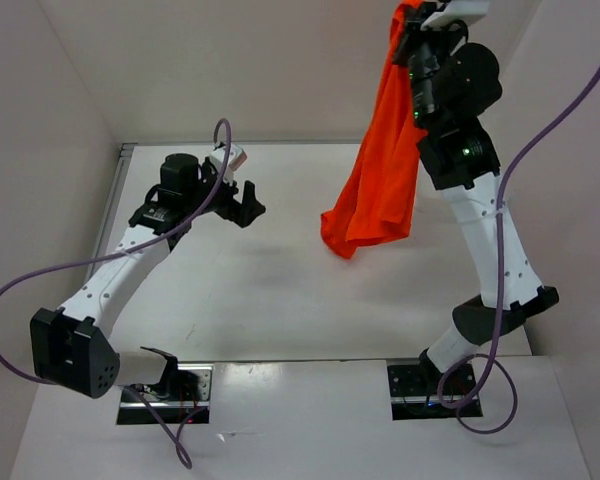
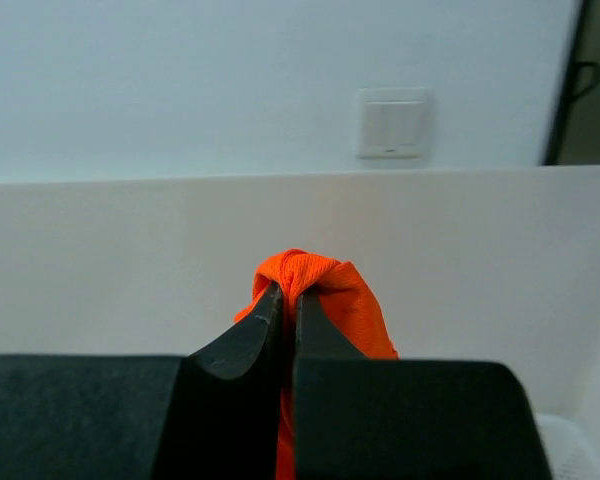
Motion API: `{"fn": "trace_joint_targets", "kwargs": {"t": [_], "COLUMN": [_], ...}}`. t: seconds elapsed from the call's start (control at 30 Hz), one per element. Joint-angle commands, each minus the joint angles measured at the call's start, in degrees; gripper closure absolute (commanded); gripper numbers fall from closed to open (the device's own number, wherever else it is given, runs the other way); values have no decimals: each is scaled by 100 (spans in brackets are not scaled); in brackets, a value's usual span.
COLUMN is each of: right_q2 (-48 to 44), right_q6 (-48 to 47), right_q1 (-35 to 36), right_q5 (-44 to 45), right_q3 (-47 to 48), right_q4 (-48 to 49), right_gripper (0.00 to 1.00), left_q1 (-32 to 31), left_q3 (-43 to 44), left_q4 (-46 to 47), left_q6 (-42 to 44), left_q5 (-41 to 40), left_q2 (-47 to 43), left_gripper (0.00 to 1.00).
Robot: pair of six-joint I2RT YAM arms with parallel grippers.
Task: Fold and stack the shorts
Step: Grab the shorts from the pile, then move the shorts to the center of the board
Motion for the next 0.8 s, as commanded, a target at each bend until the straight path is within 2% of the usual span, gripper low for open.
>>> {"fn": "trace_joint_targets", "kwargs": {"t": [0.0,0.07,0.17,0.27,0.33,0.37,0.47,0.53,0.6,0.67,0.73,0.77], "right_q2": [524,709,1131,1343,1413,1413,1274,1063,712,465,219,218], "right_q6": [430,811,2010,2611,3007,3112,3245,2521,1738,755,470,259], "right_q1": [451,591,592,645,768,768,768,768,768,768,768,768], "right_q5": [-441,-441,-380,-458,-607,-817,-724,-207,-116,-667,-1290,-2320], "right_q3": [243,242,373,313,129,-81,-819,-1592,-2602,-3557,-4053,-4447], "right_q4": [-282,-512,-1248,-1803,-1988,-1989,-2050,-1797,-1130,-821,-1029,-1222], "right_gripper": [100,100,100,100,94,70,14,4,4,4,2,1], "left_q1": [-5,187,486,549,549,549,549,549,549,549,549,549], "left_q3": [-91,-144,-144,-83,-21,-21,-196,-390,-609,-741,-899,-900], "left_q4": [149,78,78,-44,-97,-97,-97,-97,-97,-45,-45,-45], "left_q6": [23,23,23,23,23,23,23,23,23,23,23,23], "left_q5": [-321,-322,-375,-323,-322,-261,-112,-111,-111,-111,-111,-59], "left_q2": [-436,-569,-631,-684,-614,-561,-508,-508,-578,-639,-701,-753], "left_gripper": [0,0,0,0,0,0,0,0,0,0,0,0]}}
